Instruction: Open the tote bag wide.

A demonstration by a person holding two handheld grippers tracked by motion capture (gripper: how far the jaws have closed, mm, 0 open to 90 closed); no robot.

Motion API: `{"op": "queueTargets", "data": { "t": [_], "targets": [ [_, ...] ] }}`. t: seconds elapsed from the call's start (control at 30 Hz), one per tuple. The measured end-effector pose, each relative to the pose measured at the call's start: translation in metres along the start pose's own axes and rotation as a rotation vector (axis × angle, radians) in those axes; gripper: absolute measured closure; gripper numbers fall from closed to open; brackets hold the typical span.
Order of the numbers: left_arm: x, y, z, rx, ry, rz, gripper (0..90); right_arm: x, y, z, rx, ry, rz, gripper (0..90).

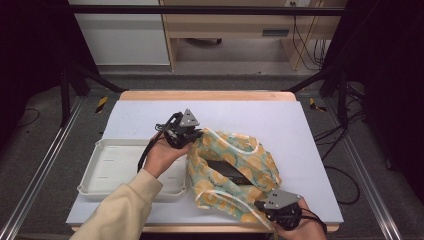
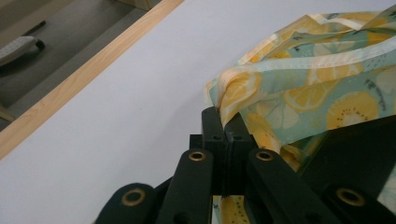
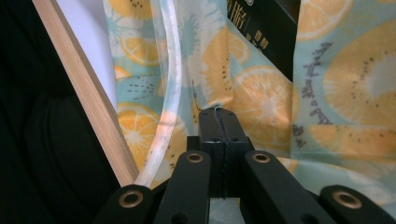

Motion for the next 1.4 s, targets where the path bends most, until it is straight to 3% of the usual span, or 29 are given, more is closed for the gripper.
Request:
{"op": "queueTargets", "data": {
  "t": [0.2, 0.37, 0.47, 0.67, 0.77, 0.83, 0.97, 1.07, 1.27, 1.4],
  "targets": [
    [0.007, 0.006, 0.003, -0.01, 0.016, -0.004, 90.0, 0.011, 0.009, 0.015, -0.046, 0.082, -0.039, 64.5],
    [0.01, 0.01, 0.003, -0.024, 0.015, -0.01, 90.0, 0.023, 0.019, 0.03, -0.073, 0.12, -0.061, 53.3],
    [0.012, 0.01, 0.004, -0.021, 0.023, -0.011, 90.0, 0.03, 0.034, 0.04, -0.085, 0.129, -0.107, 50.4],
    [0.015, 0.01, 0.006, -0.016, 0.036, -0.011, 90.0, 0.035, 0.078, 0.048, -0.173, 0.125, -0.226, 43.0],
    [0.016, 0.01, 0.006, -0.017, 0.038, -0.012, 90.0, 0.026, 0.088, 0.045, -0.202, 0.096, -0.222, 38.3],
    [0.017, 0.01, 0.006, -0.018, 0.04, -0.011, 90.0, 0.018, 0.09, 0.042, -0.208, 0.071, -0.211, 39.3],
    [0.017, 0.011, 0.005, -0.023, 0.04, -0.019, 90.0, 0.014, 0.095, 0.041, -0.186, 0.041, -0.228, 66.0],
    [0.015, 0.014, 0.003, -0.039, 0.033, -0.023, 90.0, 0.024, 0.107, 0.046, -0.194, 0.072, -0.288, 81.2],
    [0.004, 0.022, 0.0, -0.07, 0.012, -0.013, 89.9, 0.041, 0.133, 0.054, -0.197, 0.129, -0.394, 89.1],
    [-0.007, 0.021, -0.006, -0.098, -0.018, 0.016, 90.0, 0.032, 0.142, 0.05, -0.202, 0.113, -0.389, 89.6]
  ]
}}
Point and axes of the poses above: each handheld gripper's, and its own axes: x roughly backward along the jaws, z roughly out of its top, y roughly to its right, the point moved 10 cm from there along -x, roughly forward along the jaws, and after that the axes turned 6 degrees about z, right-handed, at the moved point
